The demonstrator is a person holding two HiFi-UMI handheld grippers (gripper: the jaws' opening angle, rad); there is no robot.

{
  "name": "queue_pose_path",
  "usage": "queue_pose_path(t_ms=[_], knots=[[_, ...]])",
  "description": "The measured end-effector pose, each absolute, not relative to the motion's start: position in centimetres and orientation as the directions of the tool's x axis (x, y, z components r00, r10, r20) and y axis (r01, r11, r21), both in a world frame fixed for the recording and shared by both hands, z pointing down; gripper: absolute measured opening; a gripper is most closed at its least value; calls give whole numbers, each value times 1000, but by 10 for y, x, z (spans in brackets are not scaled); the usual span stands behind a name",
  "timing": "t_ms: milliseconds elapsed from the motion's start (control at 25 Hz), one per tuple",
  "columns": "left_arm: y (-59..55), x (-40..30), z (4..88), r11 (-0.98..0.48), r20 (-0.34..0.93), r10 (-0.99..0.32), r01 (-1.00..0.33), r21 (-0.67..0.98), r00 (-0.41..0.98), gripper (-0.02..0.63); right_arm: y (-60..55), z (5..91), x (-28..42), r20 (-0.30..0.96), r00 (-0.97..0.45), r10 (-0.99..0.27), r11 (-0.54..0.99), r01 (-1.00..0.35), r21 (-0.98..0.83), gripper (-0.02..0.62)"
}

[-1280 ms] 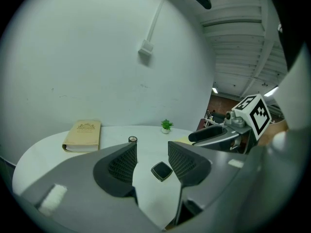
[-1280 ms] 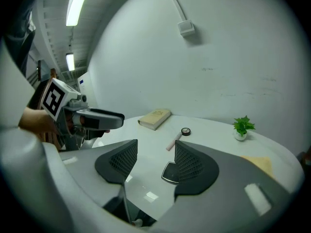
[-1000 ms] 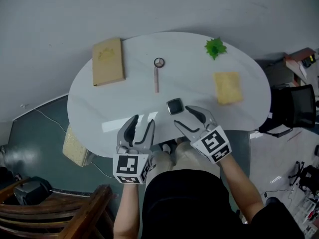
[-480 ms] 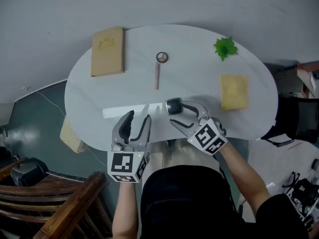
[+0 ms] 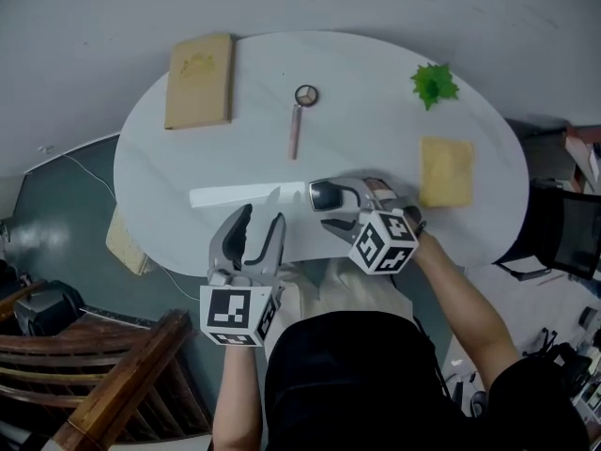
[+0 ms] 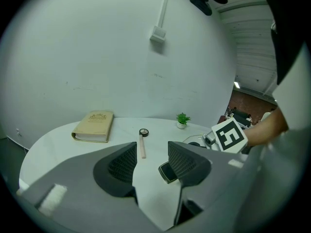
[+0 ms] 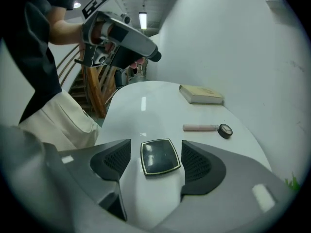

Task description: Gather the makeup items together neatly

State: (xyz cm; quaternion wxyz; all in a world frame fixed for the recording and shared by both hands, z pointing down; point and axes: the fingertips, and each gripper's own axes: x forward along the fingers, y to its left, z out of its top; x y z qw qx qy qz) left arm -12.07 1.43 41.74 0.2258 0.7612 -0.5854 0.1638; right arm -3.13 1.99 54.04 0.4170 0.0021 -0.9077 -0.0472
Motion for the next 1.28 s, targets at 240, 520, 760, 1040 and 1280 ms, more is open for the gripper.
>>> queue_pose_path(t_ms=[240, 520, 760, 1040, 1280], knots=[[16, -126, 423, -209, 524, -812, -966, 150, 257, 198, 14, 558, -32, 787, -617, -12, 994, 75, 73, 324], [20, -129, 429, -199, 536, -805, -967, 158, 254, 198, 10, 573, -36, 811, -584, 32, 991, 121, 48, 324], [22, -130, 434, -184, 549, -798, -968, 172, 249, 198, 10, 584, -36, 835, -546, 64, 987, 160, 29, 324], [16, -130, 433, -180, 547, -800, -968, 174, 246, 196, 10, 585, -35, 837, -541, 78, 984, 177, 23, 324], [13, -129, 433, -179, 547, -801, -969, 173, 245, 196, 6, 583, -36, 831, -551, 78, 988, 156, 11, 333]])
